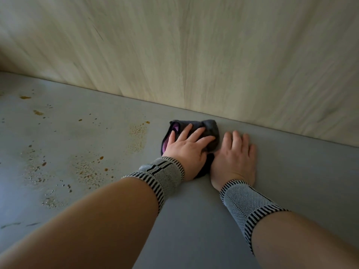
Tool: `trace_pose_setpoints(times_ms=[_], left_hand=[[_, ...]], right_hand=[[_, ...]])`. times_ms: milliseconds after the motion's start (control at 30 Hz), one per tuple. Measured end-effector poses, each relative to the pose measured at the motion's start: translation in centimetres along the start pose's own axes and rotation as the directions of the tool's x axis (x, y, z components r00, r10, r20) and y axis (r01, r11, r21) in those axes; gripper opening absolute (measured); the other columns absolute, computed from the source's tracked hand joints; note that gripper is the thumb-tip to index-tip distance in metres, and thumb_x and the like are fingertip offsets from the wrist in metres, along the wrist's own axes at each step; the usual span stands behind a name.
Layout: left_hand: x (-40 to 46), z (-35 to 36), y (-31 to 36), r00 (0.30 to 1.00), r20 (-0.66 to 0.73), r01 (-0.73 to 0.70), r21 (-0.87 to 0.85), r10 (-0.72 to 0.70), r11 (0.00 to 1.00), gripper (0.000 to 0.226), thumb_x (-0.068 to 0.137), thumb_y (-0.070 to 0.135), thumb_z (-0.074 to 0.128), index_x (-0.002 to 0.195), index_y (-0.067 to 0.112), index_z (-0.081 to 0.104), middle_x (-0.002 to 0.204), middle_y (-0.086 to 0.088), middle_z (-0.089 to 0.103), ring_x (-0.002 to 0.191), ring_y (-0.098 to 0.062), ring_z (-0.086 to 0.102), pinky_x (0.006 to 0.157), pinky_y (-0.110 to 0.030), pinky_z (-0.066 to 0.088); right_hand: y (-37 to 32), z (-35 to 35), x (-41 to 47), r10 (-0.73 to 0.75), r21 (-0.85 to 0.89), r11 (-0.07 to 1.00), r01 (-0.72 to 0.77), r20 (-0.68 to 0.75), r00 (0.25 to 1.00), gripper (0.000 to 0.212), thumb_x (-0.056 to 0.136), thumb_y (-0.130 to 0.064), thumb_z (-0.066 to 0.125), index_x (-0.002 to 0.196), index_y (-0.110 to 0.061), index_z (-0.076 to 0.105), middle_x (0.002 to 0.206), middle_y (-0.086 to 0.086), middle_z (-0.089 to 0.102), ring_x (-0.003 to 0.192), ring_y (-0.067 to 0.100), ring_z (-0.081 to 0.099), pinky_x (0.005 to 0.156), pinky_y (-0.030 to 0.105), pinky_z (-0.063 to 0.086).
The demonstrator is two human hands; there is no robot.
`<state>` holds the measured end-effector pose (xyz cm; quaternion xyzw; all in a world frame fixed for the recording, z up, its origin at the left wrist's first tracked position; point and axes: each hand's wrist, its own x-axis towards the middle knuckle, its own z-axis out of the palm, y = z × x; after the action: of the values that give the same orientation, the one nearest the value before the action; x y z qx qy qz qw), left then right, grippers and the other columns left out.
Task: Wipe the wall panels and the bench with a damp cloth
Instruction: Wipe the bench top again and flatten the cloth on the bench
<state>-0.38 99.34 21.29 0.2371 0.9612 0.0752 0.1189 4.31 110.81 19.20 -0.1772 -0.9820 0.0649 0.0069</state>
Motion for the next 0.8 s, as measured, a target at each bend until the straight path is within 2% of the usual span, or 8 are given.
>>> trace_pose_setpoints(times_ms=[100,333,433,533,633,700,800], left_hand=[[2.2,-0.1,0.1,1.0,-0.011,-0.006,0.037,0.006,0.999,0.051,0.103,0.042,0.029,0.152,0.047,0.016,0.165,0.014,0.004,0.152,-0.016,-0.006,0.121,-0.052,-0.004],[4.0,-0.6,0.3,0.998,-0.012,0.065,-0.006,-0.065,0.998,0.052,0.103,0.048,0.026,0.153,0.045,0.014,0.165,0.012,0.002,0.152,-0.018,-0.006,0.122,-0.053,-0.002],[2.9,-0.6,-1.3,0.984,-0.049,0.166,-0.056,-0.168,0.985,0.054,0.103,0.048,0.026,0.155,0.041,0.014,0.166,0.01,0.002,0.152,-0.018,-0.005,0.122,-0.052,-0.001],[2.4,-0.8,-3.3,0.948,-0.083,0.301,-0.073,-0.306,0.951,0.054,0.102,0.049,0.025,0.155,0.04,0.014,0.166,0.007,0.002,0.152,-0.02,-0.004,0.122,-0.051,0.001],[2.9,-0.9,-3.1,0.919,-0.08,0.381,-0.073,-0.386,0.922,0.055,0.101,0.048,0.025,0.154,0.04,0.015,0.166,0.004,0.001,0.152,-0.024,-0.006,0.12,-0.056,0.0],[3.3,-1.0,-2.2,0.917,-0.057,0.39,-0.085,-0.396,0.917,0.054,0.1,0.045,0.026,0.153,0.038,0.017,0.166,0.004,0.0,0.152,-0.026,-0.007,0.119,-0.061,-0.001],[3.0,-0.8,-1.3,0.954,-0.044,0.293,-0.07,-0.296,0.954,0.056,0.1,0.043,0.029,0.154,0.037,0.017,0.166,0.009,0.001,0.152,-0.023,-0.008,0.119,-0.06,-0.002]], right_hand=[[0.2,0.2,0.1,0.003,-0.009,1.0,-0.003,-0.014,1.0,0.057,0.099,-0.033,0.032,0.151,-0.012,0.022,0.159,0.009,0.019,0.147,0.032,0.011,0.118,0.046,0.011],[0.0,0.6,0.1,0.012,0.042,0.999,-0.009,-0.06,0.998,0.06,0.09,-0.03,0.037,0.146,-0.01,0.036,0.154,0.011,0.032,0.144,0.033,0.021,0.116,0.047,0.016],[0.0,0.5,-0.1,0.013,0.023,1.0,-0.011,-0.06,0.998,0.058,0.092,-0.031,0.037,0.146,-0.011,0.036,0.154,0.01,0.031,0.145,0.032,0.02,0.116,0.047,0.016],[0.0,0.4,0.0,0.015,-0.003,1.0,-0.015,-0.04,0.999,0.057,0.095,-0.03,0.031,0.15,-0.012,0.029,0.157,0.009,0.024,0.147,0.031,0.014,0.118,0.047,0.012],[0.0,0.4,0.1,0.008,-0.01,1.0,-0.008,-0.021,1.0,0.057,0.098,-0.03,0.024,0.152,-0.013,0.02,0.16,0.007,0.016,0.148,0.03,0.007,0.119,0.046,0.008],[0.0,0.4,0.1,0.009,-0.011,1.0,-0.009,-0.016,1.0,0.058,0.098,-0.031,0.025,0.153,-0.013,0.018,0.16,0.008,0.014,0.148,0.03,0.006,0.12,0.046,0.007],[0.0,0.4,0.1,0.003,-0.014,1.0,-0.003,-0.02,1.0,0.059,0.098,-0.032,0.028,0.152,-0.013,0.019,0.16,0.009,0.016,0.148,0.031,0.007,0.119,0.047,0.007]])
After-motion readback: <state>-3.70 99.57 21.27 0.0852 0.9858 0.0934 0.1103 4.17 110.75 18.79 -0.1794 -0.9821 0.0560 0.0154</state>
